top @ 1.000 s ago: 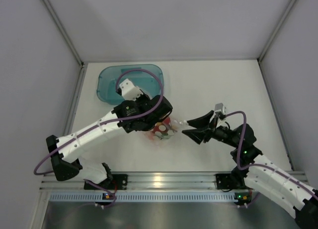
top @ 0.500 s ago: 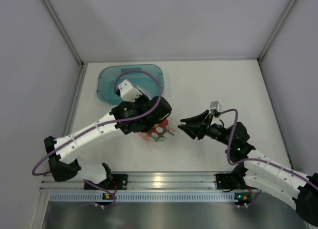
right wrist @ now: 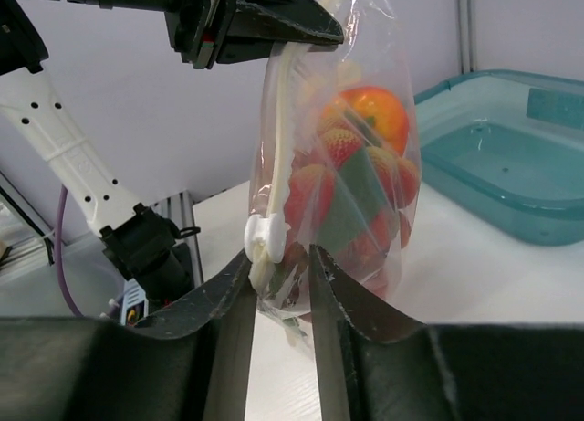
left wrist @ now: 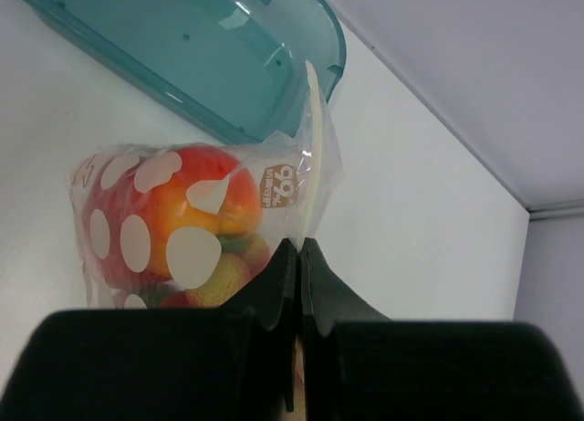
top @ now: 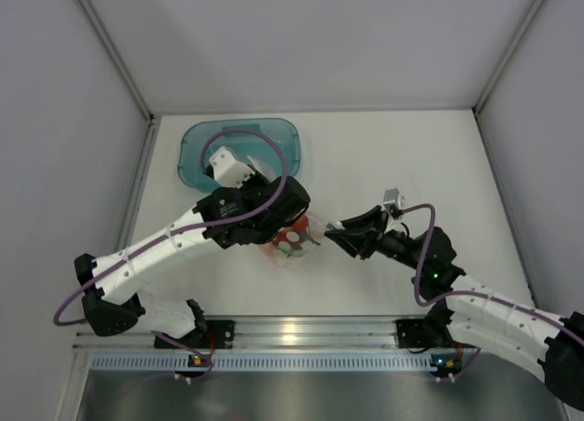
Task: Open the zip-top bag and remove the fake food
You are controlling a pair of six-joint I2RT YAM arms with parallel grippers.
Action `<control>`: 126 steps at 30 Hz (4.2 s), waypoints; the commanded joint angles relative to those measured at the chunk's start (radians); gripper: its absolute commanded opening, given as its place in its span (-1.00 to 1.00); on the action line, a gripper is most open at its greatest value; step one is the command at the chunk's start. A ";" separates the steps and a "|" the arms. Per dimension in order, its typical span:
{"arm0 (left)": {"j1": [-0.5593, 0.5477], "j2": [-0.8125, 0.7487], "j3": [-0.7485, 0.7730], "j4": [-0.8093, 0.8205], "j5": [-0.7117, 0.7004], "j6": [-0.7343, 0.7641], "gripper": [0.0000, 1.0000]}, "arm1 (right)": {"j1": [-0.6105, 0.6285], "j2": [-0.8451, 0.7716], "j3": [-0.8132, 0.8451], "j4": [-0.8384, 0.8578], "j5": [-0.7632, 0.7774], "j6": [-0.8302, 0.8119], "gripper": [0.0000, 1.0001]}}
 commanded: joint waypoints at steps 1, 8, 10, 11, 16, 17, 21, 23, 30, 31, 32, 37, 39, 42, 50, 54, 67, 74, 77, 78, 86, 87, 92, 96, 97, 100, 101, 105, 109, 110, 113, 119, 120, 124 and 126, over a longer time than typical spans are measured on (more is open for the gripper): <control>-0.006 -0.032 0.010 -0.003 -0.043 -0.027 -1.00 | 0.021 0.009 -0.009 0.110 0.010 -0.005 -0.43; -0.011 -0.029 0.009 -0.002 -0.041 -0.032 -1.00 | 0.025 -0.001 -0.007 0.119 0.019 -0.008 -0.84; -0.013 -0.030 0.006 -0.002 -0.046 -0.030 -1.00 | 0.025 -0.018 -0.009 0.113 0.022 -0.011 -0.89; -0.013 -0.032 0.000 -0.002 -0.047 -0.025 -1.00 | 0.025 -0.023 -0.007 0.098 0.023 -0.014 -0.98; -0.011 -0.038 -0.045 -0.005 -0.082 0.004 -0.94 | 0.025 -0.050 0.053 -0.077 0.042 -0.101 -1.00; -0.009 -0.039 -0.058 -0.005 -0.086 0.001 -0.85 | 0.025 -0.054 0.066 -0.143 0.045 -0.135 -1.00; -0.002 -0.062 -0.126 0.000 -0.115 0.004 -0.07 | 0.025 -0.051 0.157 -0.330 0.059 -0.215 -1.00; 0.000 -0.062 -0.140 0.000 -0.145 0.018 0.24 | 0.025 -0.041 0.189 -0.402 0.072 -0.260 -1.00; -0.002 -0.041 -0.155 0.061 -0.225 0.197 0.97 | 0.025 -0.008 0.318 -0.615 0.115 -0.356 -1.00; 0.000 -0.036 -0.148 0.096 -0.225 0.325 0.97 | 0.025 0.000 0.336 -0.667 0.114 -0.380 -1.00; 0.000 -0.035 -0.146 0.189 -0.205 0.393 0.97 | 0.025 0.003 0.352 -0.698 0.114 -0.391 -1.00; 0.030 -0.088 -0.247 0.717 0.133 1.018 0.96 | 0.023 0.015 0.433 -0.824 0.106 -0.471 -1.00; 0.055 -0.143 -0.350 0.949 0.367 1.122 0.96 | 0.025 0.012 0.448 -0.855 0.097 -0.482 -1.00; 0.076 -0.194 -0.466 1.174 0.561 1.323 0.97 | 0.025 0.003 0.465 -0.890 0.083 -0.492 -1.00; 0.129 -0.219 -0.517 1.296 1.108 1.530 0.97 | 0.025 -0.018 0.470 -0.913 0.037 -0.500 -1.00; 0.142 -0.228 -0.514 1.296 1.385 1.628 0.96 | 0.025 -0.034 0.471 -0.921 -0.012 -0.505 -1.00; 0.285 -0.121 -0.370 1.027 2.018 1.815 0.75 | 0.025 -0.054 0.465 -0.921 -0.107 -0.525 -1.00; 0.308 -0.050 -0.333 0.989 2.106 1.823 0.39 | 0.025 -0.047 0.468 -0.913 -0.101 -0.525 -1.00; 0.308 -0.018 -0.319 0.989 2.120 1.811 0.37 | 0.025 -0.032 0.475 -0.916 -0.098 -0.523 -1.00; 0.307 -0.010 -0.318 0.989 2.125 1.806 0.31 | 0.025 -0.020 0.478 -0.921 -0.096 -0.525 -1.00; 0.307 -0.004 -0.322 0.989 2.129 1.814 -0.36 | 0.025 0.008 0.487 -0.924 -0.083 -0.521 -1.00; 0.308 -0.006 -0.322 0.989 2.126 1.815 -0.45 | 0.025 0.014 0.488 -0.924 -0.082 -0.521 -1.00; 0.310 -0.004 -0.329 0.989 2.116 1.822 -0.99 | 0.025 0.011 0.484 -0.923 -0.067 -0.520 -1.00; 0.329 -0.007 -0.344 0.989 2.123 1.828 -1.00 | 0.025 -0.003 0.481 -0.915 -0.056 -0.517 -1.00; 0.337 -0.009 -0.350 0.989 2.132 1.828 -1.00 | 0.025 -0.009 0.479 -0.915 -0.056 -0.515 -1.00; 0.368 -0.004 -0.364 0.989 2.145 1.831 -1.00 | 0.025 -0.027 0.473 -0.907 -0.032 -0.509 -1.00; 0.379 -0.003 -0.368 0.989 2.155 1.832 -1.00 | 0.025 -0.034 0.468 -0.903 -0.001 -0.506 -1.00; 0.466 -0.010 -0.399 0.991 2.174 1.838 -1.00 | 0.025 -0.095 0.456 -0.893 0.078 -0.483 -1.00; 0.541 -0.016 -0.439 0.989 2.125 1.848 -1.00 | 0.025 -0.136 0.458 -0.912 0.146 -0.463 -1.00; 0.575 -0.013 -0.453 0.989 2.125 1.842 -1.00 | 0.025 -0.150 0.459 -0.924 0.169 -0.456 -1.00; 0.645 -0.006 -0.482 0.989 2.137 1.831 -1.00 | 0.025 -0.179 0.470 -0.959 0.226 -0.446 -1.00; 0.754 -0.030 -0.542 1.000 2.151 1.825 -1.00 | 0.026 -0.218 0.519 -1.045 0.332 -0.434 -1.00; 0.767 -0.029 -0.552 0.998 2.154 1.826 -1.00 | 0.025 -0.219 0.525 -1.068 0.335 -0.434 -1.00; 0.822 -0.017 -0.562 1.003 2.163 1.829 -1.00 | 0.025 -0.225 0.560 -1.120 0.378 -0.433 -1.00; 0.850 -0.003 -0.556 1.001 2.174 1.826 -1.00 | 0.025 -0.232 0.565 -1.130 0.399 -0.431 -1.00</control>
